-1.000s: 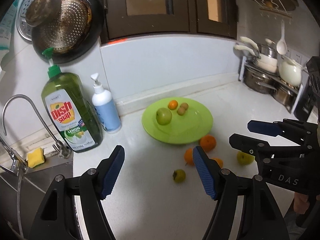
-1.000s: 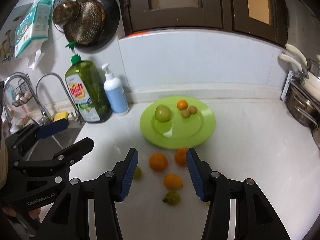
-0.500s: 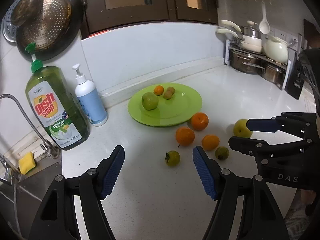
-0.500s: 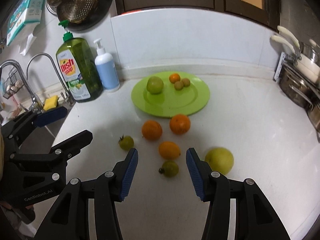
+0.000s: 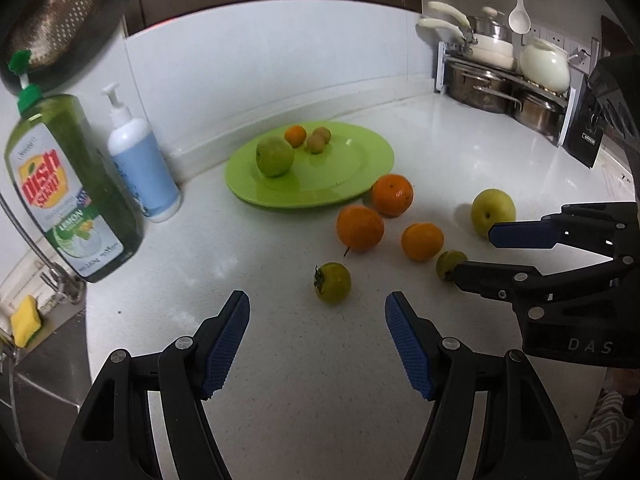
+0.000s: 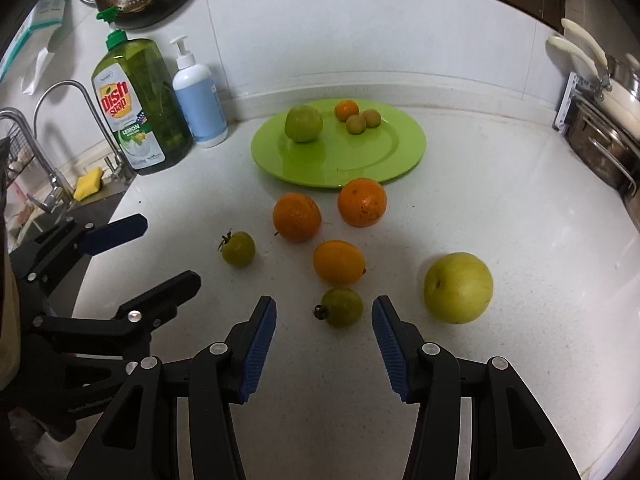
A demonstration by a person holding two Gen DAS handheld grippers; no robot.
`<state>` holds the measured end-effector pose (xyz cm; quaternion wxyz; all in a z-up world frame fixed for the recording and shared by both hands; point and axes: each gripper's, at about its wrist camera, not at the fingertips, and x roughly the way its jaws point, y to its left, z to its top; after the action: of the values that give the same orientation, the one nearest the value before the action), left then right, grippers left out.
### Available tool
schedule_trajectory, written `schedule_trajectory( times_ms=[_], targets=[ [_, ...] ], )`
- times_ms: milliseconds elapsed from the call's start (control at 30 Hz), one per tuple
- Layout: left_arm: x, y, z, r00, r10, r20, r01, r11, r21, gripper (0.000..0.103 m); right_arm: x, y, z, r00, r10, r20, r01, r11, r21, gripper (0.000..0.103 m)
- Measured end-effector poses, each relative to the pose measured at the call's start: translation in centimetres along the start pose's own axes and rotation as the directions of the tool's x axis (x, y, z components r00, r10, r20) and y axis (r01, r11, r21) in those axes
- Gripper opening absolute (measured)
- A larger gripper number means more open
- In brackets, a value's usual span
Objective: Organize fruits
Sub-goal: 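Withdraw both tools and move them toward two small green tomatoes, then close the left tool on a green tomato while the right tool grasps another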
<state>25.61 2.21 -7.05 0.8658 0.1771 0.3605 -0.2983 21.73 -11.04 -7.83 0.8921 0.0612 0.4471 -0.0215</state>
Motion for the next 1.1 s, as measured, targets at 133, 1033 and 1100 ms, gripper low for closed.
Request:
schedule_trajectory(
  times_ms=[133, 1033, 1100],
  targets=[
    [1.3, 0.2, 0.1, 1.000, -0.015, -0.016, 0.015, 1.000, 0.007, 0.069, 0.9, -0.1, 0.2, 1.000, 0.004, -0.022, -0.004, 1.000, 0.010, 0.051],
    [5.7, -0.2, 0.6, 0.993, -0.084, -0.081, 0.083, 0.996, -0.014, 0.037, 3.6, -0.6, 0.3, 0.995, 0.004, -0.102, 0.000, 0.999, 0.039, 0.035],
    [5.9, -0.1, 0.5, 0.993, -0.087, -0.085, 0.086, 0.996, -0.017, 0.033, 3.6, -0.5, 0.3, 0.995, 0.001, -0.102, 0.003, 0.999, 0.039, 0.035]
  ],
)
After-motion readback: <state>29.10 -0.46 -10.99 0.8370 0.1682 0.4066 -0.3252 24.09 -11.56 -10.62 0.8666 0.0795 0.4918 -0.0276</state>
